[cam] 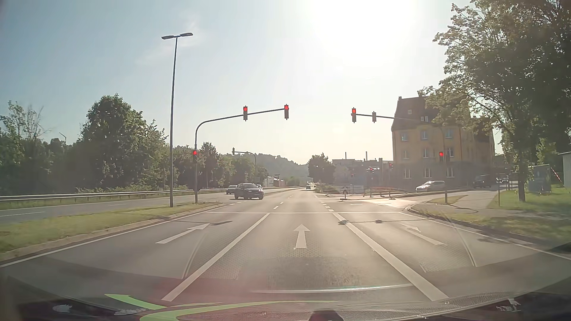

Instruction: Follow the waypoints while adhering to traffic rules and regulations

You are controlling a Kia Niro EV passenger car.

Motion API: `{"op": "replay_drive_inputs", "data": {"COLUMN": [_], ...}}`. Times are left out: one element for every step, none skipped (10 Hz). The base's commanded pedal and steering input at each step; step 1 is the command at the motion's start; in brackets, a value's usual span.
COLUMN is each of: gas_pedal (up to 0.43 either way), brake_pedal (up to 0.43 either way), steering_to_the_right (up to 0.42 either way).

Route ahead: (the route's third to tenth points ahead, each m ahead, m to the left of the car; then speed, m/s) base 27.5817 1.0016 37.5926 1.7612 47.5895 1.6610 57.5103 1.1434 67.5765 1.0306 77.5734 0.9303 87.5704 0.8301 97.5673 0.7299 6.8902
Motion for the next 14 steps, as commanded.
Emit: {"op": "replay_drive_inputs", "data": {"gas_pedal": [0.0, 0.0, 0.0, 0.0, 0.0, 0.0, 0.0, 0.0, 0.0, 0.0, 0.0, 0.0, 0.0, 0.0], "brake_pedal": [0.183, 0.183, 0.189, 0.189, 0.189, 0.189, 0.195, 0.195, 0.207, 0.213, 0.22, 0.232, 0.238, 0.238], "steering_to_the_right": [0.002, 0.002, 0.002, 0.002, 0.002, 0.002, 0.002, 0.002, 0.002, 0.002, 0.001, 0.0, 0.0, 0.0]}}
